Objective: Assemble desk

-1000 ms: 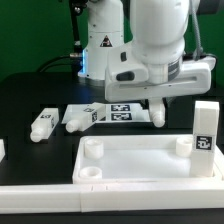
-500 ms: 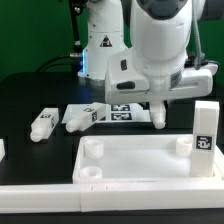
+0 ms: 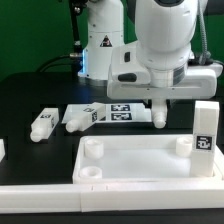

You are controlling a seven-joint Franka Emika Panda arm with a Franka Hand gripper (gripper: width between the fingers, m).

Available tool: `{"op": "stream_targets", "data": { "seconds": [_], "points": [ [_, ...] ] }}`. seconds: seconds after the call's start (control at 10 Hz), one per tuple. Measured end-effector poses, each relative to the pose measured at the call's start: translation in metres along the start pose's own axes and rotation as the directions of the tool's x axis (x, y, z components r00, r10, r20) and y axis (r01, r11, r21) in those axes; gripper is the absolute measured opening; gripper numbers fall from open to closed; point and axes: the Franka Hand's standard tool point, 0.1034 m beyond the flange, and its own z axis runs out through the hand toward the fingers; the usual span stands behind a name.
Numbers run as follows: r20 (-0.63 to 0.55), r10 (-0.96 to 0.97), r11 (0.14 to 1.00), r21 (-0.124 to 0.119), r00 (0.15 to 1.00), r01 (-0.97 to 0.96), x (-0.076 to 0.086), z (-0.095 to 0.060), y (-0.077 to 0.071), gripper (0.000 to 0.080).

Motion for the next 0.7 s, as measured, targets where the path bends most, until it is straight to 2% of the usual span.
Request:
{"op": "stream_targets", "data": {
  "seconds": [0.3,0.4,0.5,0.6,0.7],
  "points": [
    [0.0,0.026,1.0,0.0,1.0,-0.026,0.0,0.0,0.001,0.0285],
    [-0.004,-0.01,1.0,0.0,1.0,0.01,0.001,-0.001,0.001,0.0285],
    [-0.038,-0.148,0.989,-0.001,0.988,0.148,0.003,-0.003,-0.001,0.0285],
    [-0.085,-0.294,0.956,-0.016,0.952,0.293,0.003,-0.003,-0.007,0.0285],
    [-0.102,-0.424,0.906,-0.044,0.9,0.422,0.003,-0.002,-0.01,0.0285]
  ]
}}
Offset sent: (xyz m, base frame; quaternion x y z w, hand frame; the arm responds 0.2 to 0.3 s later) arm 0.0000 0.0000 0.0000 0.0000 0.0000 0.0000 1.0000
